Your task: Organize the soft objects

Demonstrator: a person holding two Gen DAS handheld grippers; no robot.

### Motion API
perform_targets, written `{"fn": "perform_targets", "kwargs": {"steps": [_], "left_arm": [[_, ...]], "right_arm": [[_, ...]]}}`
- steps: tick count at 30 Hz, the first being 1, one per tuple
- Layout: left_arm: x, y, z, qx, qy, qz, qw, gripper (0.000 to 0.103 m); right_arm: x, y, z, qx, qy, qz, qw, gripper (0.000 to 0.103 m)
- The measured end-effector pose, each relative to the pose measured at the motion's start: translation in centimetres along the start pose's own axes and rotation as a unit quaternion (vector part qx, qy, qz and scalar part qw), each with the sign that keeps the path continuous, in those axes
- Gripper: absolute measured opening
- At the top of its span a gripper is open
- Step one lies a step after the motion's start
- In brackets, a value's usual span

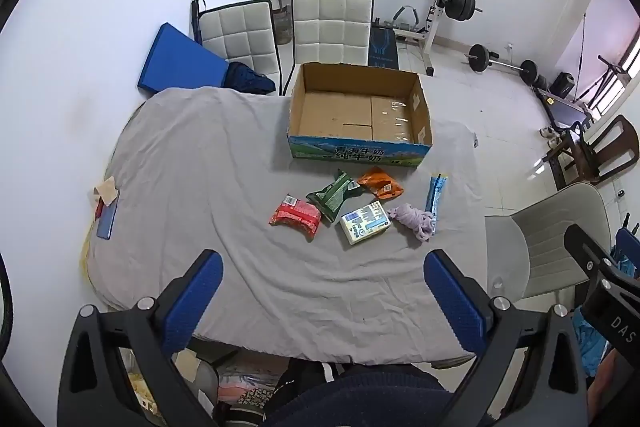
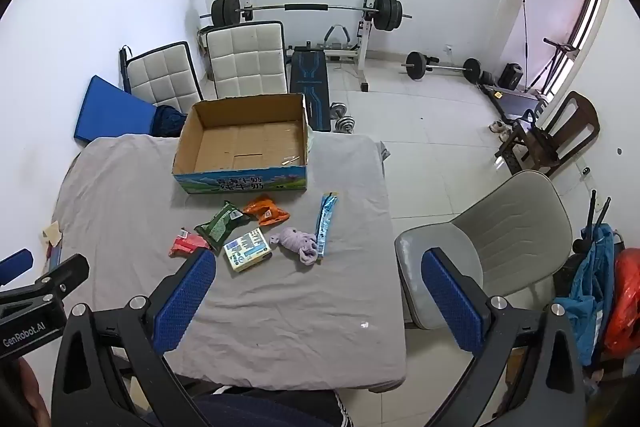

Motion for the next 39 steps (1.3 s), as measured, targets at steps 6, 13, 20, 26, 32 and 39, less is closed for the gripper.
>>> {"fn": "perform_targets", "kwargs": {"steps": [6, 13, 20, 26, 32, 39], "left_arm": [[0.5, -0.6, 0.1, 0.006, 0.003, 0.003, 1.0000, 0.103], [0.3, -0.3, 0.1, 0.009, 0.009, 0.005, 0.9999, 0.103], [1.0, -0.6, -0.4, 0.013, 0.006, 0.005, 0.9999, 0.103], [1.3, -0.9, -0.6, 0.016, 0.006, 0.006, 0.9998, 0.103], [1.4, -1.0, -0.7, 0.017, 0.006, 0.006, 0.9998, 0.103], [1.5, -1.4, -0.8, 0.019, 0.006, 0.006, 0.9998, 0.103]], "right_arm": [[-0.1, 0.0, 0.0, 0.007, 0.010, -0.008, 1.000, 0.103], [0.4, -0.5, -0.3, 0.003, 0.006, -0.007, 1.000, 0.103], [0.6, -0.5, 0.1, 0.002, 0.005, -0.003, 1.000, 0.103], [0.7, -0.6, -0.4, 0.007, 0.008, 0.000, 1.000, 0.103], [0.9, -0.7, -0.9, 0.012, 0.009, 0.001, 1.000, 0.103], [1.2, -0.2, -1.2, 0.012, 0.007, 0.001, 1.000, 0.103]]}}
Point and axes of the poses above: each gripper's, at about its wrist camera, not at the fingertips, and z roughly the way its jaws point, x to its right, y to its underside, the point moved 3 cm from there along z, roughly the way its jaws point, and after that the axes turned 6 degrees about x, right-handed, at the moved point
